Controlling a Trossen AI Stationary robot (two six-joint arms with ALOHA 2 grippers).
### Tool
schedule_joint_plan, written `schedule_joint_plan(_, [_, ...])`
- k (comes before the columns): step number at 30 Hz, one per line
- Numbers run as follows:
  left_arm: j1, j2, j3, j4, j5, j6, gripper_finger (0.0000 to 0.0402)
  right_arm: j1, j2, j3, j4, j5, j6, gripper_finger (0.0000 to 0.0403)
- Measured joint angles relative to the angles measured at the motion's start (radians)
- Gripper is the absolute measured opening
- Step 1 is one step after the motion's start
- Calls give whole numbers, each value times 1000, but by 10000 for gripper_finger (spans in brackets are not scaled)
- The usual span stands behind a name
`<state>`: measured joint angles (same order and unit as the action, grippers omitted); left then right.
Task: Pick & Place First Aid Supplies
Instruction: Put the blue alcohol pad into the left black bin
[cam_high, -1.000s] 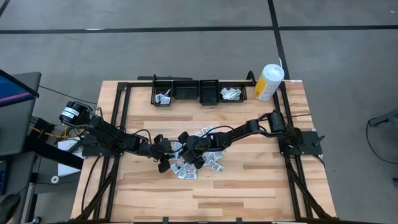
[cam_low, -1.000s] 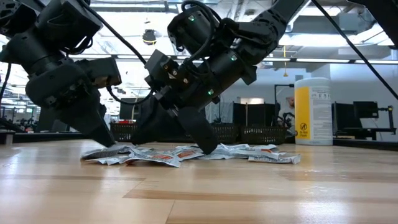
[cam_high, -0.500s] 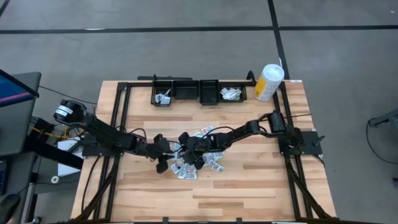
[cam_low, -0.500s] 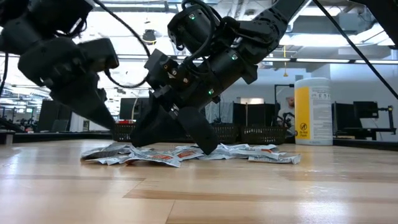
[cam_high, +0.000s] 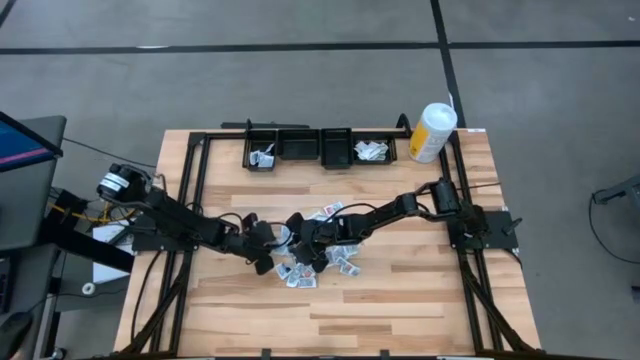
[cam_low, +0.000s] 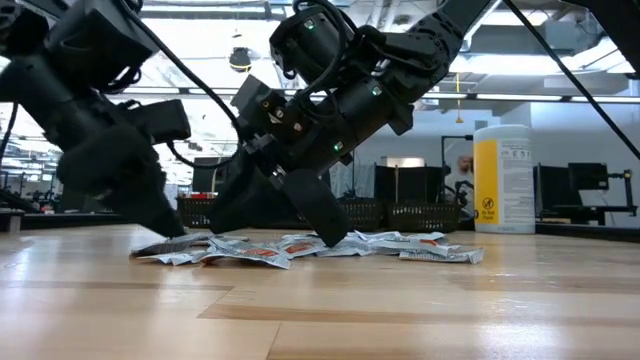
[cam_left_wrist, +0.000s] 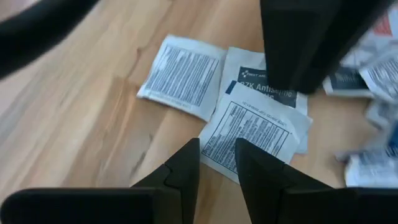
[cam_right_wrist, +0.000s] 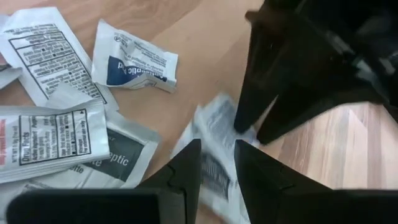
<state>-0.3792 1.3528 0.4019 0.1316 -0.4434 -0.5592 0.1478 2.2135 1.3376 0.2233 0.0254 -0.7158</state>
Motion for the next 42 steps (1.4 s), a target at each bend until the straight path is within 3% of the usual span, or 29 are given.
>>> schedule_joint_plan(5, [22, 63, -1, 101, -18, 28, 103, 4, 0, 6, -2, 1, -15, 92])
schedule_joint_plan(14, [28, 58, -2, 101, -4, 31, 103, 14, -2, 7, -94, -1, -41, 92])
schedule_joint_plan(26, [27, 59, -5, 115, 3, 31, 103, -10, 1, 19, -66, 2, -46, 89])
schedule_joint_plan(42, [27, 60, -5, 140, 23, 32, 103, -32, 1, 19, -103, -51, -46, 3])
